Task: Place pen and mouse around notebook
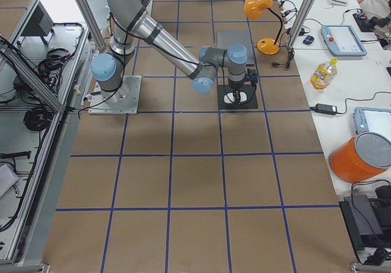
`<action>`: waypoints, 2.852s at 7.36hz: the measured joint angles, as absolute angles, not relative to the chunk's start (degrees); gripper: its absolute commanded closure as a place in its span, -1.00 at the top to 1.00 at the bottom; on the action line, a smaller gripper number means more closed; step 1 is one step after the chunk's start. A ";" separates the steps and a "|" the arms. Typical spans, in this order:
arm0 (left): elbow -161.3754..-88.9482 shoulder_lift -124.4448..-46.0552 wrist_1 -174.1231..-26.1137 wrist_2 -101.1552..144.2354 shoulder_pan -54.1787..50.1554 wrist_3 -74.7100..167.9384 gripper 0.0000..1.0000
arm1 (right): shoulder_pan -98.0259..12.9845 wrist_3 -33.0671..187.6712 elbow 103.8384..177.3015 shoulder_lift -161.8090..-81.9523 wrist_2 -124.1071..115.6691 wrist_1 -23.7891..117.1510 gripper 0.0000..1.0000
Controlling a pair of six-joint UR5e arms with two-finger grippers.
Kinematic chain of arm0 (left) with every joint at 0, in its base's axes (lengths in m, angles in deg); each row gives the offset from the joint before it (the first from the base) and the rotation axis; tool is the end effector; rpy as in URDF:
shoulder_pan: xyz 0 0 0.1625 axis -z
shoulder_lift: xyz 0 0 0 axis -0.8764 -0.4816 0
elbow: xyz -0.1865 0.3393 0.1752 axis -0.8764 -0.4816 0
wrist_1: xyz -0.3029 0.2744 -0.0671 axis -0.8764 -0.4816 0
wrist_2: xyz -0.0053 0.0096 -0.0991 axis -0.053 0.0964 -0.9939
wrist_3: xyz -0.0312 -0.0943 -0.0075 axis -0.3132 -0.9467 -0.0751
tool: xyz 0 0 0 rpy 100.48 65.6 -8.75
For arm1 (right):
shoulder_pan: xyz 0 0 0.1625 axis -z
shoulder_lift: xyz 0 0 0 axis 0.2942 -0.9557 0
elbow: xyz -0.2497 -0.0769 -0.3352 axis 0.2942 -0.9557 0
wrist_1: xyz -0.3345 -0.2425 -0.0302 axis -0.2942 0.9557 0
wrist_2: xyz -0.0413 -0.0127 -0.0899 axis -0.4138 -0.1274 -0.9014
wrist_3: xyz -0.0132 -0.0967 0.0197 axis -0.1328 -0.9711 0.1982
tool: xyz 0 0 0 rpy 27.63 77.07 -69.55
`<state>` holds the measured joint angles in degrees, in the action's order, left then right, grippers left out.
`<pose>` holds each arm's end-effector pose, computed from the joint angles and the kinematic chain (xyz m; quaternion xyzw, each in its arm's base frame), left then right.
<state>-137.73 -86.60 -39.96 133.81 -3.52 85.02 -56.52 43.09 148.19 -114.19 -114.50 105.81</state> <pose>0.1951 -0.5556 0.2368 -0.0752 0.9971 0.0076 0.0032 -0.0416 -0.6317 0.2089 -0.0132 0.9975 -0.0693 0.0038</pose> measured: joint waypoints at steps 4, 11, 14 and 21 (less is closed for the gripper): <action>-136.73 -86.11 -41.88 127.84 3.37 63.70 -1.00 | -59.22 45.41 144.25 -110.72 -114.76 102.68 0.93; -136.91 -87.62 -39.13 126.53 24.91 17.85 -1.00 | -59.47 46.74 141.74 -118.24 -115.30 90.28 1.00; -137.05 -88.18 -36.69 126.42 35.18 -1.17 -1.00 | -60.74 50.55 138.16 -132.11 -116.79 71.99 1.00; -136.90 -93.04 -35.92 126.91 50.89 -32.15 0.21 | -71.89 62.30 133.91 -141.11 -117.42 59.39 1.00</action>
<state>-136.90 -93.04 -35.92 126.91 50.89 -32.15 -71.89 62.30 133.91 -141.11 -117.42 59.39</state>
